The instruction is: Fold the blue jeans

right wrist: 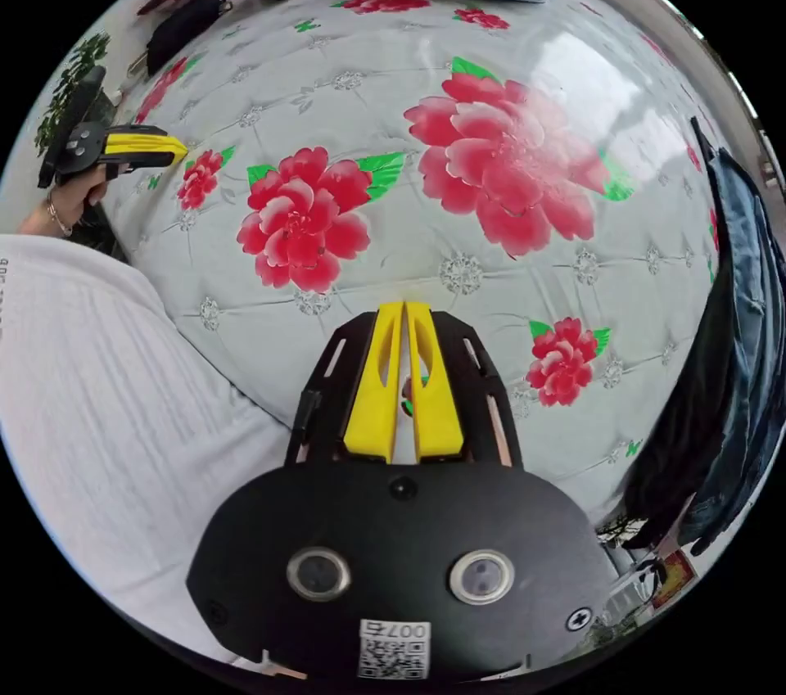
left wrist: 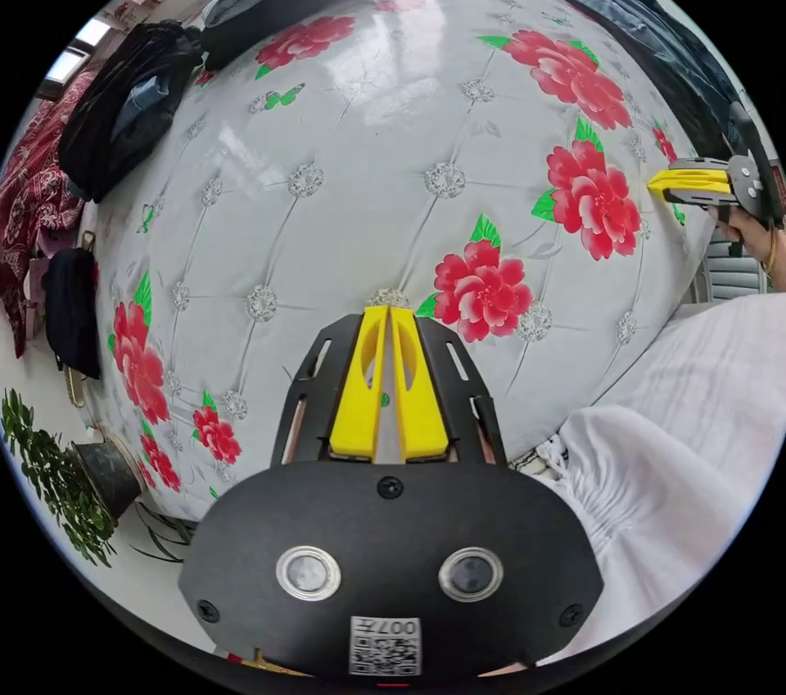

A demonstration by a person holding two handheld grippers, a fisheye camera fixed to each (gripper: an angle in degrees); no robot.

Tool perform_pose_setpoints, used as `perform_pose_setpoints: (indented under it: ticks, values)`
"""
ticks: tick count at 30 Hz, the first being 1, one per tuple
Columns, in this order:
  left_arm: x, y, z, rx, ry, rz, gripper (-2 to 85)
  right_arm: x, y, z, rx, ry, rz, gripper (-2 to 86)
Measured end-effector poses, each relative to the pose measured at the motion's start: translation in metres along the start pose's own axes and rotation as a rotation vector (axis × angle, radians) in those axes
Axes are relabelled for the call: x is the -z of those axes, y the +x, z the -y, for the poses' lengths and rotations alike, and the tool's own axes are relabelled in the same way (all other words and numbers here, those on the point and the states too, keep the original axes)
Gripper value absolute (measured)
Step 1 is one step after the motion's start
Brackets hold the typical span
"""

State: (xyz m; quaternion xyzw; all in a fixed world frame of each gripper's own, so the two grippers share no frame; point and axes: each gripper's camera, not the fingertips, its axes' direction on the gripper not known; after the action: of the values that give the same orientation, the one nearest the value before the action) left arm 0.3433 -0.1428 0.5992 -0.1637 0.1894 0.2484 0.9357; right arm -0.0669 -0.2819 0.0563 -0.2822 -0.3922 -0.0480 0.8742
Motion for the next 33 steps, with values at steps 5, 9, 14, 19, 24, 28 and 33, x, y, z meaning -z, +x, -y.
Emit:
perform_pose_setpoints:
  ticks: [5, 9, 14, 19, 24, 28, 33]
  values:
    - [-0.005, 0.004, 0.002, 0.031, -0.015, 0.02, -1.0, 0.019, 0.057, -0.035, -0.203, 0.173, 0.327, 3.3]
    - [-0.009, 0.008, 0.008, 0.138, -0.07, 0.055, -1.0, 0.092, 0.118, -0.093, -0.403, 0.494, 0.216, 7.4]
    - [-0.007, 0.024, 0.001, 0.269, -0.093, 0.067, -1.0, 0.217, 0.215, -0.192, -0.666, 0.672, -0.309, 9.7]
    - [0.009, 0.065, -0.035, 0.399, 0.094, -0.275, -1.0, 0.328, 0.306, -0.299, -0.899, 0.619, -0.782, 11.2]
    - [0.007, 0.096, -0.057, 0.4, 0.101, -0.326, -1.0, 0.329, 0.369, -0.346, -0.981, 0.404, -0.718, 10.5]
    - [0.014, 0.101, -0.071, 0.428, 0.124, -0.297, -0.9, 0.333, 0.368, -0.357, -0.99, 0.386, -0.618, 4.1]
    - [0.038, 0.097, -0.09, 0.458, 0.224, -0.346, 0.5, 0.395, 0.273, -0.352, -0.771, 0.743, -0.645, 1.3]
